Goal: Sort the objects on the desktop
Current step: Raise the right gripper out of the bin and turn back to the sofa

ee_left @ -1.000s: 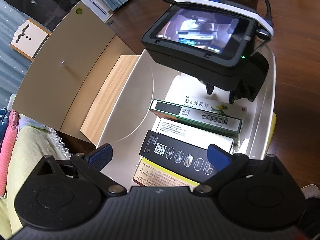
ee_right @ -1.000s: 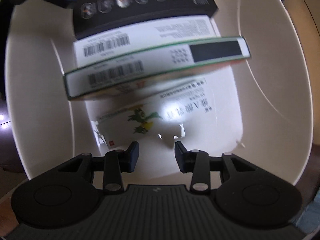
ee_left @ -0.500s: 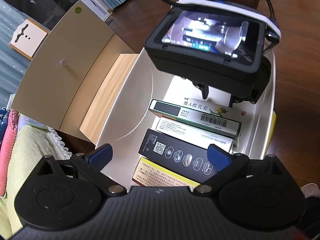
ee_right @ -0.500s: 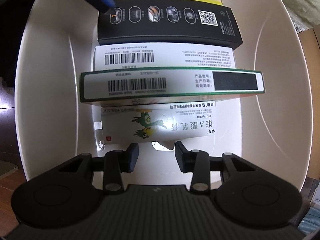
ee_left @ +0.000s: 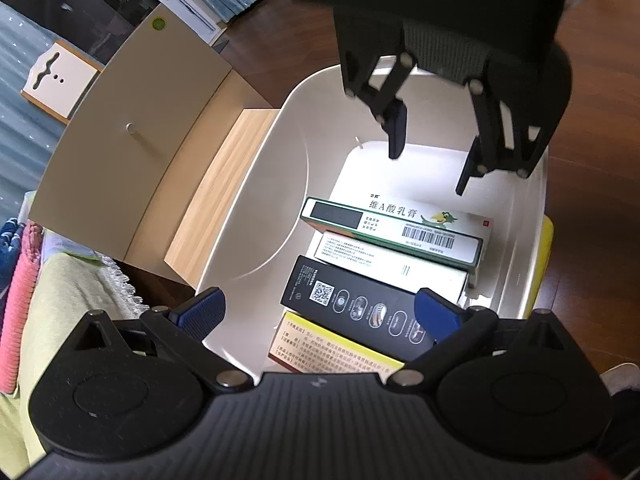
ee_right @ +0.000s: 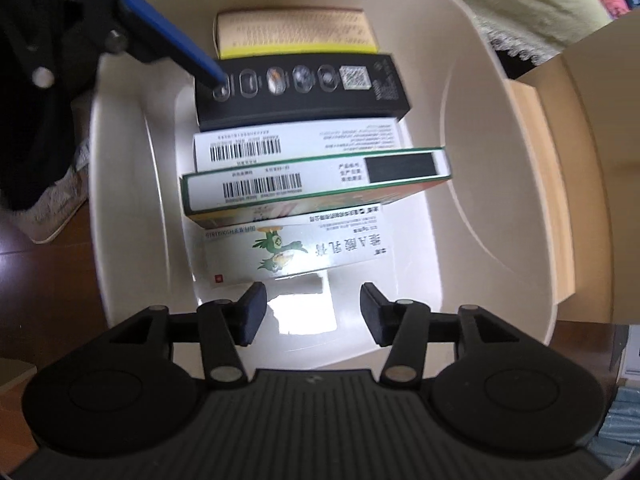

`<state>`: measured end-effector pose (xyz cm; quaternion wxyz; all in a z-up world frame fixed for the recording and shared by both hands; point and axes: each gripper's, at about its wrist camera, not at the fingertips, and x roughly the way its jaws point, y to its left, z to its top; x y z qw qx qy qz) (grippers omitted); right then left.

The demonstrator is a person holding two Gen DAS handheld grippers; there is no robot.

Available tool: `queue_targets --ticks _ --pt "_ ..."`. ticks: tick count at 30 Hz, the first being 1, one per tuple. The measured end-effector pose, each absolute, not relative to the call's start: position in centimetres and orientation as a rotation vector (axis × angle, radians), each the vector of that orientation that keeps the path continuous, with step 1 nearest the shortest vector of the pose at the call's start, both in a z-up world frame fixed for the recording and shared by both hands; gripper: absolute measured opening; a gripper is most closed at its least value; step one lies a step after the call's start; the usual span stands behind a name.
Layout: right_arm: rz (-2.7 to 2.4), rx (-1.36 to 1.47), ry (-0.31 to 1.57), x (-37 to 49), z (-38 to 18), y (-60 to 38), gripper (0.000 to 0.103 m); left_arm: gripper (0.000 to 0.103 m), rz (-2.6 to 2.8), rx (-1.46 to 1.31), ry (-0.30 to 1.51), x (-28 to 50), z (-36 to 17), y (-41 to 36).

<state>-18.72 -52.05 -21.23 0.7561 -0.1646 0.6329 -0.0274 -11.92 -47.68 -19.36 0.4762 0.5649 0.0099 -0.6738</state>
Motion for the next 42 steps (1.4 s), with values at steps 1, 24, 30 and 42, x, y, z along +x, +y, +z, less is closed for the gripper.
queue_targets --ticks 1,24,30,42 --pt "-0.072 -0.360 1.369 -18.8 -20.7 -51.8 0.047 0.102 -1.645 1.377 0.021 -11.9 -19.3 -47.6" --pt "-0.252 -0.376 1.078 -17.7 -10.4 -48.0 0.051 0.102 -1.506 1.287 -0.159 -11.3 -10.6 -43.2" --pt "-0.244 -0.400 0.989 -16.7 -7.3 -45.8 0.056 0.102 -1.428 1.256 -0.141 -9.5 -7.4 -41.0" --pt "-0.171 -0.264 0.794 -13.0 -1.0 -42.7 0.059 0.102 -1.285 1.148 -0.006 -5.2 -1.9 -34.3"
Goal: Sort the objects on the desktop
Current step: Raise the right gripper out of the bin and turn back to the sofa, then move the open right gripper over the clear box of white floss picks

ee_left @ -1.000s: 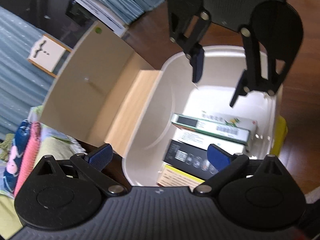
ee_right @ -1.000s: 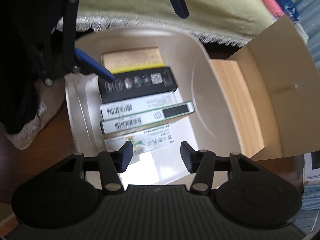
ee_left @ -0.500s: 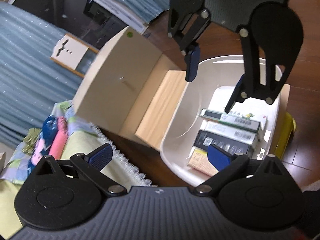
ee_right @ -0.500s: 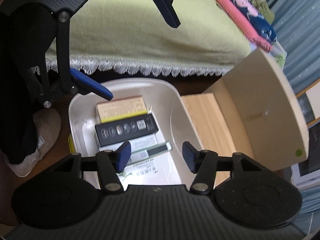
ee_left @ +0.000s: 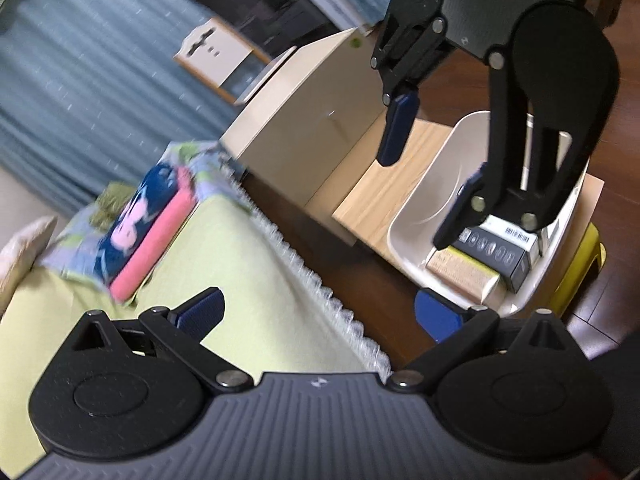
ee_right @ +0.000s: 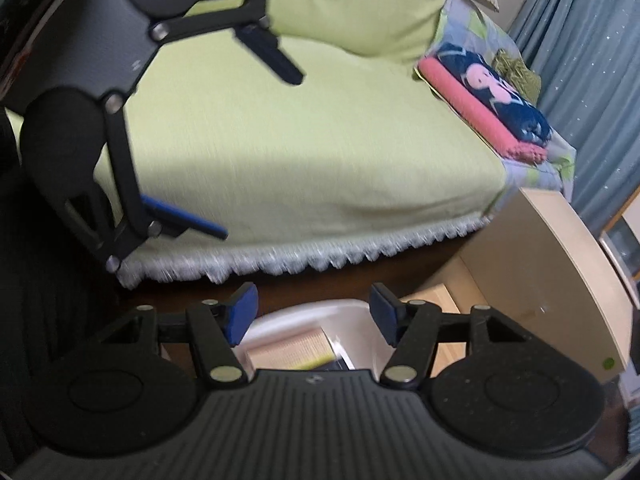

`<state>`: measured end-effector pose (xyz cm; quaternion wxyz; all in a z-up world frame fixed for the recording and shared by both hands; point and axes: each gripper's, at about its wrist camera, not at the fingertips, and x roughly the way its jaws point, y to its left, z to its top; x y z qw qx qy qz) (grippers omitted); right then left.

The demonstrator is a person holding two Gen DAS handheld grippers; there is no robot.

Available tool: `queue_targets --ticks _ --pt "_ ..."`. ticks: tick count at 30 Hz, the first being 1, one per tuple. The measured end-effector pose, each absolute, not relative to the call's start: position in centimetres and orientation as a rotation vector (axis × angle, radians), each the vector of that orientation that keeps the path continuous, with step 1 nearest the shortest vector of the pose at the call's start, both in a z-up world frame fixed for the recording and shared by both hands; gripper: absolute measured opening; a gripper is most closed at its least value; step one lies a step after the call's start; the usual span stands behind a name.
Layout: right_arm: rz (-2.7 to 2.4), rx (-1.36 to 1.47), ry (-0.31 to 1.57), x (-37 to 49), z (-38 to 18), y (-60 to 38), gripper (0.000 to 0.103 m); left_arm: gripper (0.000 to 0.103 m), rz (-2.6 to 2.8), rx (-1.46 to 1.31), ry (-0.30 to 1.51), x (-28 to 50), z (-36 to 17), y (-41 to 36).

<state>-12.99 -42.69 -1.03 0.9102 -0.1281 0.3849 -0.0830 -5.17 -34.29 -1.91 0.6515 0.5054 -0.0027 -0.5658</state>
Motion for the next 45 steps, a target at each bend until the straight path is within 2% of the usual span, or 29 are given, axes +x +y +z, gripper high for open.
queue_targets --ticks 3,14,29,37,45 --pt "-0.143 -0.219 0.753 -11.5 0.2 -41.8 0.063 0.102 -1.230 1.133 0.033 -4.2 -1.1 -32.0" --pt "0.031 -0.140 0.642 -4.9 2.7 -36.4 0.064 0.103 -0.933 1.014 0.237 0.7 1.1 -20.1" --pt "0.261 -0.011 0.686 5.0 2.8 -25.8 0.064 0.103 -0.514 0.810 0.528 4.4 2.5 -1.4" --pt "0.322 0.118 0.805 9.8 1.3 -19.5 0.065 0.103 -0.465 0.770 0.602 2.9 2.1 1.3" --pt "0.390 0.108 0.889 12.3 -0.7 -13.5 0.068 0.103 -0.468 0.760 0.605 2.5 1.9 1.4"
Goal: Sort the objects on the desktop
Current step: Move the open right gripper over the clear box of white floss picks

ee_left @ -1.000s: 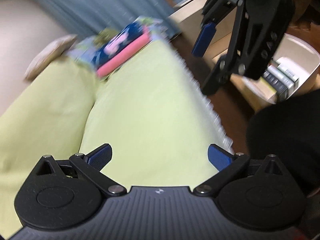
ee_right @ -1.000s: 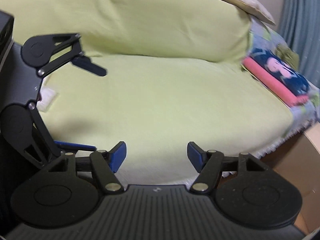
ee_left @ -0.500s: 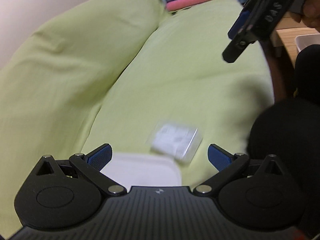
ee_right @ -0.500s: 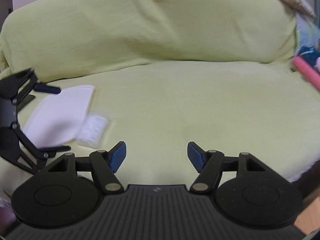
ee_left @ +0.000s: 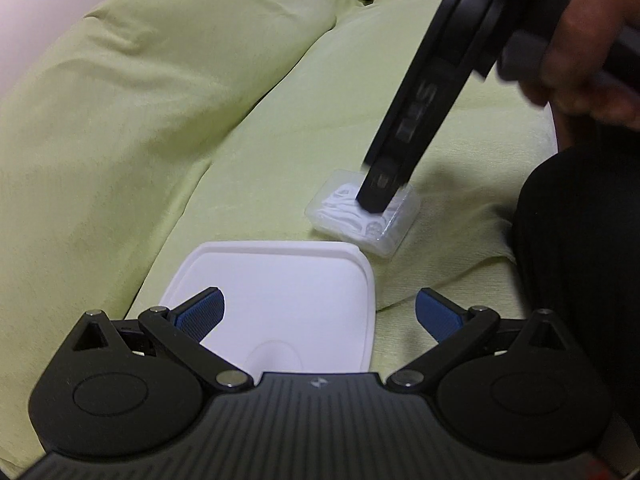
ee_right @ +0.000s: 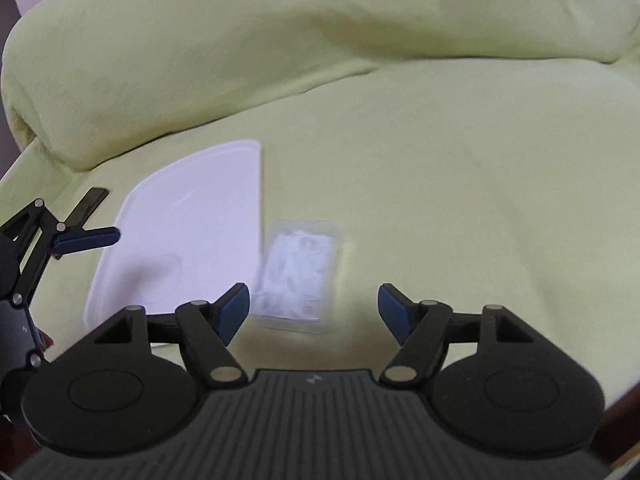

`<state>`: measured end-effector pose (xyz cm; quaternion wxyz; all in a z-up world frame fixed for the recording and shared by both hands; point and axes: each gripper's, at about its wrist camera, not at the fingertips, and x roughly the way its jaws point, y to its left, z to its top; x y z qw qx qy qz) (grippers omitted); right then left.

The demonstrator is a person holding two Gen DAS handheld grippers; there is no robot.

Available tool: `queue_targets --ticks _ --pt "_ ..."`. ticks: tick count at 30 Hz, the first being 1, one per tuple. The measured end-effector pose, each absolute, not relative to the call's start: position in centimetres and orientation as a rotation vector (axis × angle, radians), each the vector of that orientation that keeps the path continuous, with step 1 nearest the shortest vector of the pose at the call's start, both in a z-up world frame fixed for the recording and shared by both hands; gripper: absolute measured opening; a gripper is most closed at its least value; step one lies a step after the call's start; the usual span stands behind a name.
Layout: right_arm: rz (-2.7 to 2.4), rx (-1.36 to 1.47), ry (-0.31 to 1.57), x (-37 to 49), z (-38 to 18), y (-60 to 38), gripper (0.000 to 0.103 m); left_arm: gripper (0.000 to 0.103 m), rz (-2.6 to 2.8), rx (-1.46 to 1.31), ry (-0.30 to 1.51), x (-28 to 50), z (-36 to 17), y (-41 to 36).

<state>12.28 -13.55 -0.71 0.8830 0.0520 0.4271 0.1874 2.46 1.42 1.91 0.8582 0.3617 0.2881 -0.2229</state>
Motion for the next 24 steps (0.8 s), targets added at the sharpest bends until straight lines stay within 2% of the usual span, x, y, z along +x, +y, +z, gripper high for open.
queue_targets --ticks 13,16,18,24 --pt "0.383 0.081 0.970 13.9 -3.4 -11.6 0.066 0.103 -0.472 0.763 0.621 2.1 1.1 2.0" --pt "0.391 0.082 0.982 14.3 -3.5 -11.7 0.062 0.103 -0.477 0.761 0.614 1.8 1.2 2.1" --pt "0.390 0.073 0.990 14.3 -3.5 -11.9 0.054 0.103 -0.479 0.758 0.611 1.7 1.2 2.1" --pt "0.315 0.052 0.975 14.2 -3.4 -13.8 0.054 0.103 -0.494 0.754 0.613 2.3 0.8 1.9"
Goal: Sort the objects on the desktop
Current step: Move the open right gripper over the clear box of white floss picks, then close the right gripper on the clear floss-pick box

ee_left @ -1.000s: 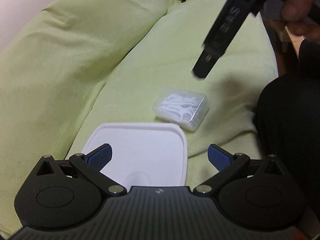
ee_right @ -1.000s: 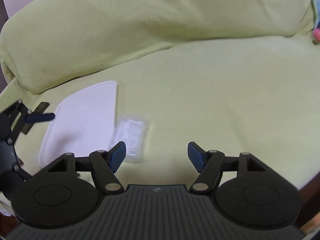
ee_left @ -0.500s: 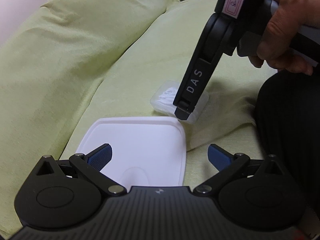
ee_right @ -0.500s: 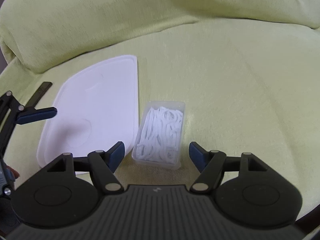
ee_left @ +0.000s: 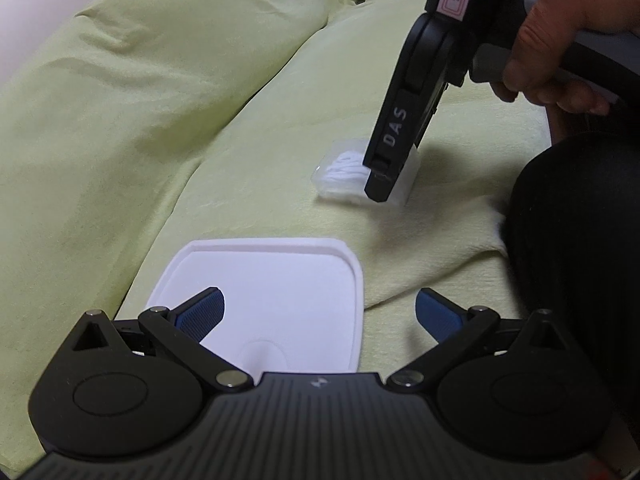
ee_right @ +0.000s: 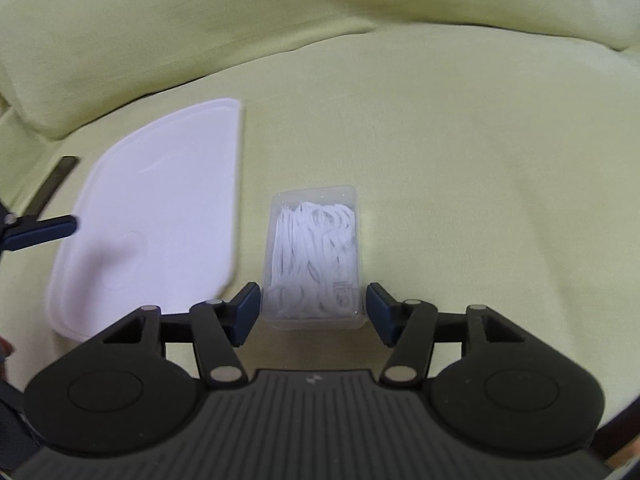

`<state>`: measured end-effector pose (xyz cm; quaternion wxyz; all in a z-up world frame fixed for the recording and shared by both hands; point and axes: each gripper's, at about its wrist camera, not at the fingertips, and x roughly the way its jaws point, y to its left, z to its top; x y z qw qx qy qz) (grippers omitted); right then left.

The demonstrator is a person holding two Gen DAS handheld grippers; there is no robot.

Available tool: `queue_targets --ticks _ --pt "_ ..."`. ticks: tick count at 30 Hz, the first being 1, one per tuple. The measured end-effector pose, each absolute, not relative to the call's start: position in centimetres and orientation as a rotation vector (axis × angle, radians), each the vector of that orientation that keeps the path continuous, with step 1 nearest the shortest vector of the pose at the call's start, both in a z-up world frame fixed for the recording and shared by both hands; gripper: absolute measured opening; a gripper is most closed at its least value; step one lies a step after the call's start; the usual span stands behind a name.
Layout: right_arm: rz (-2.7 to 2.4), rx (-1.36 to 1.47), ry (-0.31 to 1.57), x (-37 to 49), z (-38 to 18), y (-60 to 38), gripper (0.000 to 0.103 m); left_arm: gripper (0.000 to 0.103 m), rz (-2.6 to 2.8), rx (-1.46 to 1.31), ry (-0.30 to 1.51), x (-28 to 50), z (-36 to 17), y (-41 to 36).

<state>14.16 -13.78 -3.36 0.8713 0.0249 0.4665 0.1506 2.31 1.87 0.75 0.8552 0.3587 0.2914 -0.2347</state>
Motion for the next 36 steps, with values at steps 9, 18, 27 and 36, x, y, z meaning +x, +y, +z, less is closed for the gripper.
queue_targets --ticks 9,18,27,36 --pt "0.300 0.040 0.979 15.0 -3.5 -14.6 0.055 0.103 -0.508 0.776 0.603 3.8 0.3 0.6" --pt "0.324 0.031 0.990 15.5 -4.2 -14.9 0.052 0.103 -0.526 0.791 0.577 5.3 0.7 -0.9" --pt "0.277 0.061 1.008 14.4 -3.7 -18.8 0.052 0.103 -0.571 0.804 0.544 6.3 0.9 -3.3" --pt "0.192 0.034 0.950 13.1 -3.3 -22.0 0.052 0.103 -0.601 0.821 0.537 6.5 0.7 -4.8"
